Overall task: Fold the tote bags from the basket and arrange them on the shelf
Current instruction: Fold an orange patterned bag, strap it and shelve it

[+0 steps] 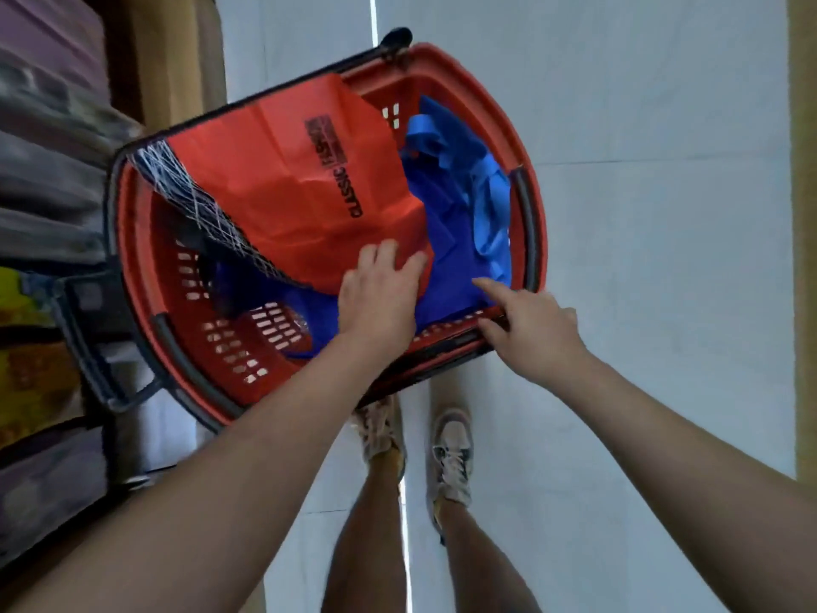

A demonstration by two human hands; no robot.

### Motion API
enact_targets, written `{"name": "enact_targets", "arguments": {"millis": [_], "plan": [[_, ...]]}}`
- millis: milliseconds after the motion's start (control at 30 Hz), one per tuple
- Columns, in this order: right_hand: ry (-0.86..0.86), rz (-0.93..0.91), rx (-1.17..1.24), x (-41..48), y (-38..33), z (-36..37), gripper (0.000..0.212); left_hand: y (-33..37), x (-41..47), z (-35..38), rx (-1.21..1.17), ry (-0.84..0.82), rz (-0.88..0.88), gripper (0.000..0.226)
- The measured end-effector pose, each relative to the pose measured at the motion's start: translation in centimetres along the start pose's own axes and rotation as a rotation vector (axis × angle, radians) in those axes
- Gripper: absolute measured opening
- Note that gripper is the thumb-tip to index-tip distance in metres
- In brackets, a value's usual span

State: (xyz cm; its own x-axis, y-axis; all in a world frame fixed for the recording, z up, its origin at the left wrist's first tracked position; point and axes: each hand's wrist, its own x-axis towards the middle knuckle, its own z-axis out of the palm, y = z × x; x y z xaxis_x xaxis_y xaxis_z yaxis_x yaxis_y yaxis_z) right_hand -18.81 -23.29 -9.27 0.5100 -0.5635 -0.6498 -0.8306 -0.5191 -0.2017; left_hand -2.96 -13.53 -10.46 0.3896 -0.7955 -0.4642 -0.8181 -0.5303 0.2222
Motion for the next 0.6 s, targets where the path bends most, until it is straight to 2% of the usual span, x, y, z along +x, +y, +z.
{"name": "enact_targets", "arguments": {"millis": [100, 167, 233, 333, 400, 500, 600], "plan": [[0.05, 0.016, -0.174, 2.6, -0.4, 0.8, 0.04, -1.3, 4.8, 0.2, 0.48, -0.046, 0.294, 0.065], [0.173, 0.004, -0.174, 3.6, -0.2, 1.3, 0.032, -2.5, 7.1, 0.9, 0.683, -0.131, 0.363, 0.069], [0.27, -0.001, -0.097, 4.1, -0.1, 1.8, 0.028, -4.0, 8.6, 1.1, 0.764, -0.182, 0.331, 0.063], [0.321, 0.045, 0.022, 4.1, -0.6, 2.0, 0.028, -5.9, 9.1, 0.5, 0.743, -0.173, 0.399, 0.034], [0.315, 0.101, 0.092, 3.9, -1.5, 1.4, 0.043, -6.6, 8.3, -0.2, 0.681, -0.05, 0.487, 0.021], [0.23, 0.098, 0.175, 3.0, -3.4, -0.9, 0.088, -6.4, 5.9, -2.3, 0.444, 0.244, 0.569, 0.014], [0.041, 0.049, 0.399, 1.6, -5.2, -4.1, 0.116, -4.7, 1.7, -6.3, 0.256, 0.419, 0.513, 0.015]]}}
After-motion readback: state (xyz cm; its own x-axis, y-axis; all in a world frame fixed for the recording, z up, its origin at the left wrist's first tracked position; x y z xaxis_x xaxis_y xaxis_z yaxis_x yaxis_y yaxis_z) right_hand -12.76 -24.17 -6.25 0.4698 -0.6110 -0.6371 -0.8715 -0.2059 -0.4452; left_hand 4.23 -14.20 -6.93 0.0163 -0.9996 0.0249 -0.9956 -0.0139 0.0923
